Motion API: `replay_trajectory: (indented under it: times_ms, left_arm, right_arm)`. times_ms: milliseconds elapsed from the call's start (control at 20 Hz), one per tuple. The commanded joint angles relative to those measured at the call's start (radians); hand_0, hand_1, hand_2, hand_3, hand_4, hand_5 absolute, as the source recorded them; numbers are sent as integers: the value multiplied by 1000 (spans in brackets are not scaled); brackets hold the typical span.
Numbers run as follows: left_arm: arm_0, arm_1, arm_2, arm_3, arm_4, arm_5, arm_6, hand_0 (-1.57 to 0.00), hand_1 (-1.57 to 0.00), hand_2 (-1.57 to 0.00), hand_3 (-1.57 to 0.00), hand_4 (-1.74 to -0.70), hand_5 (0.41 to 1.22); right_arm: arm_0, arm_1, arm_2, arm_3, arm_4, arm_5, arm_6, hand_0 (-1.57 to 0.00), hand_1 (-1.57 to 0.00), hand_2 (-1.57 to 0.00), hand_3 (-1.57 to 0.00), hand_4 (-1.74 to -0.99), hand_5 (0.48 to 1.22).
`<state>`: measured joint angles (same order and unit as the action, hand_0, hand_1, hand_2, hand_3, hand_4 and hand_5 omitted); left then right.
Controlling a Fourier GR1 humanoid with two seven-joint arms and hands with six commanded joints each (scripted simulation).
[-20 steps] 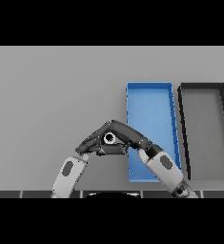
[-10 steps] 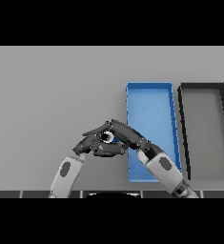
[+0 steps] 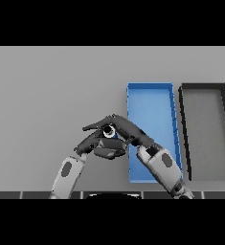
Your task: Pick up the blue pipe and place it into the blue bin.
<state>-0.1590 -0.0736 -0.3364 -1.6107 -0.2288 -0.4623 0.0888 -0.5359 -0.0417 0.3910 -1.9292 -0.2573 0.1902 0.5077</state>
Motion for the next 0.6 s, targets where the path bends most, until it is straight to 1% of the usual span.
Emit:
replay_trajectory:
  times_ms: [0,100,150,250,300,350,400,450,500,550]
  left_arm:
    - [-2,6,6,0,5,-4,-2,-16,-14,-14,-12,-913,470]
    - [4,6,5,5,1,-3,2,-10,-9,-9,-8,-908,456]
    - [-3,1,0,11,-2,-3,4,-8,-7,-7,-6,-907,450]
    - [-12,-3,3,27,-2,-4,3,-5,-4,-4,-3,-906,441]
    - [-3,5,4,13,4,-11,0,-3,-3,-3,-3,-906,437]
    - [-3,3,4,1,7,-10,11,-3,-2,-2,-2,-905,435]
    - [-3,2,5,1,6,-8,20,-2,-2,-2,-1,-905,433]
    - [6,7,1,-4,4,-12,26,-1,-1,-1,-1,-902,432]
    - [22,14,-3,-13,2,-13,18,-1,-1,-1,0,-898,430]
    - [20,22,2,-16,0,-13,16,0,0,0,0,-892,428]
  right_arm:
    - [-28,10,-20,-8,-37,-17,34,-1571,-1571,-1571,-1571,-1741,1221]
    - [-95,-4,-76,-32,-118,-40,81,-1571,-1571,-1571,-1571,-1741,1221]
    - [-136,-27,-112,-32,-161,-52,96,-1571,-1571,-1571,-1571,-1741,1221]
    - [-236,-77,-174,-2,-259,-55,99,-1571,-1571,-1571,-1571,-1741,1221]
    - [-304,-107,-214,26,-303,-84,98,-1571,-1571,-1571,-1571,-1741,1221]
    - [-351,-132,-251,45,-297,-111,85,-1571,-1571,-1571,-1571,-1741,1221]
    - [-378,-151,-277,60,-270,-141,62,-1571,-1571,-1571,-1571,-1741,1221]
    - [-410,-177,-302,73,-251,-172,71,-1571,-1571,-1571,-1571,-1741,1221]
    - [-435,-210,-328,105,-227,-187,76,-1571,-1571,-1571,-1571,-1741,1221]
    - [-445,-241,-360,130,-231,-184,85,-1571,-1571,-1571,-1571,-1741,1221]
